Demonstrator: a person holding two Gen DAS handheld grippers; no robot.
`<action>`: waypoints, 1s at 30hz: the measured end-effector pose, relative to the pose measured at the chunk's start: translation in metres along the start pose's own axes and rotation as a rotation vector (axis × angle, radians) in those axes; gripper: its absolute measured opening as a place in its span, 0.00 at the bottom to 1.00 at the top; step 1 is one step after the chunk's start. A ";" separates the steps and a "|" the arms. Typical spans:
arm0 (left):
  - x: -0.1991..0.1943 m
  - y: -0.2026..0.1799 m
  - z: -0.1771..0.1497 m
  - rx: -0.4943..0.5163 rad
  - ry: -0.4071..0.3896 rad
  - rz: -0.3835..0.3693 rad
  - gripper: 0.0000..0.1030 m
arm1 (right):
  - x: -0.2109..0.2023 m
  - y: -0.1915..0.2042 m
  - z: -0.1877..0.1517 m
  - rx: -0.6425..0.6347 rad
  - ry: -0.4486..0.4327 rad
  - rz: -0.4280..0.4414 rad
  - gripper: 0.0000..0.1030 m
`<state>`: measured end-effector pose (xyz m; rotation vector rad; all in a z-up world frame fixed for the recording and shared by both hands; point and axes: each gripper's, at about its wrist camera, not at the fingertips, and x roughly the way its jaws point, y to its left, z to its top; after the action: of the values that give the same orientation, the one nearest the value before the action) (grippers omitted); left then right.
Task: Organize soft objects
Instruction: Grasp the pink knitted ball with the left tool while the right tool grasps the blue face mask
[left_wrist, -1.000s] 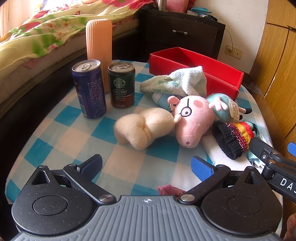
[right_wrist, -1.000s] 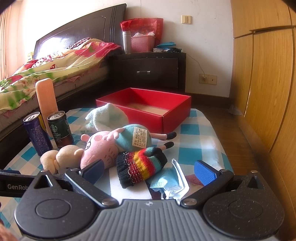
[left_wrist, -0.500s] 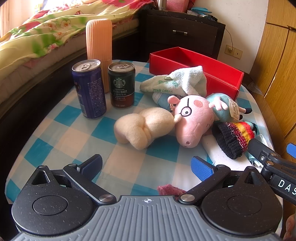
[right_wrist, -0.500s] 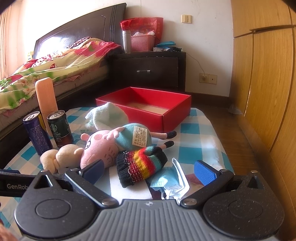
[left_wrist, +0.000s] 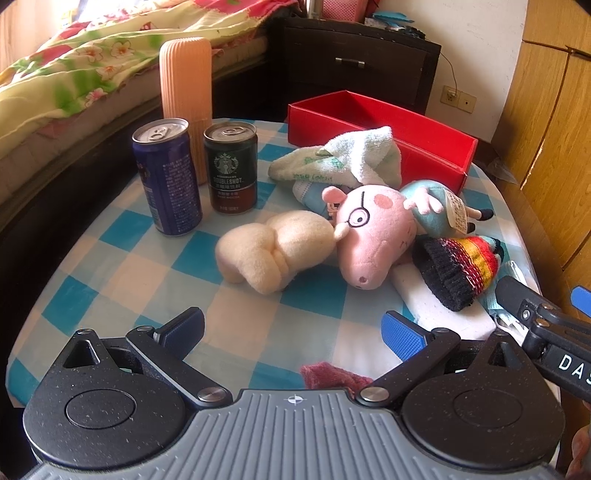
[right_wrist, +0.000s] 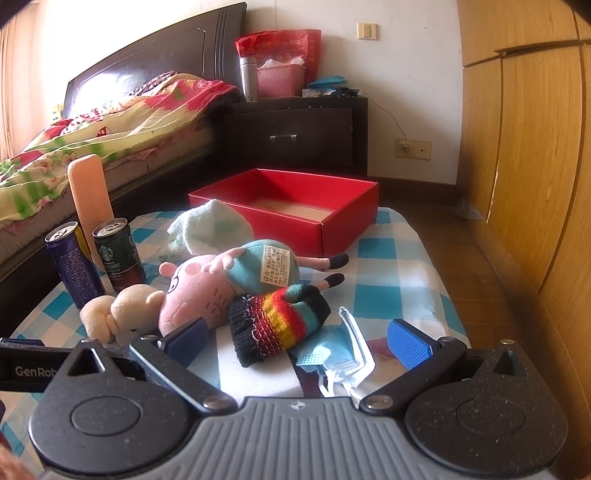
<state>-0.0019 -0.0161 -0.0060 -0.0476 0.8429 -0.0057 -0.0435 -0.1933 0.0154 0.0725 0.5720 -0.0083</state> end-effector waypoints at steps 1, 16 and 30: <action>0.000 -0.001 -0.001 0.002 0.003 -0.006 0.94 | -0.001 -0.002 0.000 0.000 0.001 -0.005 0.82; 0.029 -0.021 -0.032 0.071 0.179 -0.071 0.38 | -0.010 -0.056 0.010 0.107 0.094 -0.004 0.82; 0.020 -0.018 -0.025 0.062 0.167 -0.134 0.32 | 0.020 -0.064 -0.019 0.015 0.331 0.022 0.72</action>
<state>-0.0067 -0.0358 -0.0367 -0.0453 1.0044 -0.1643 -0.0387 -0.2550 -0.0158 0.0958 0.9024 0.0213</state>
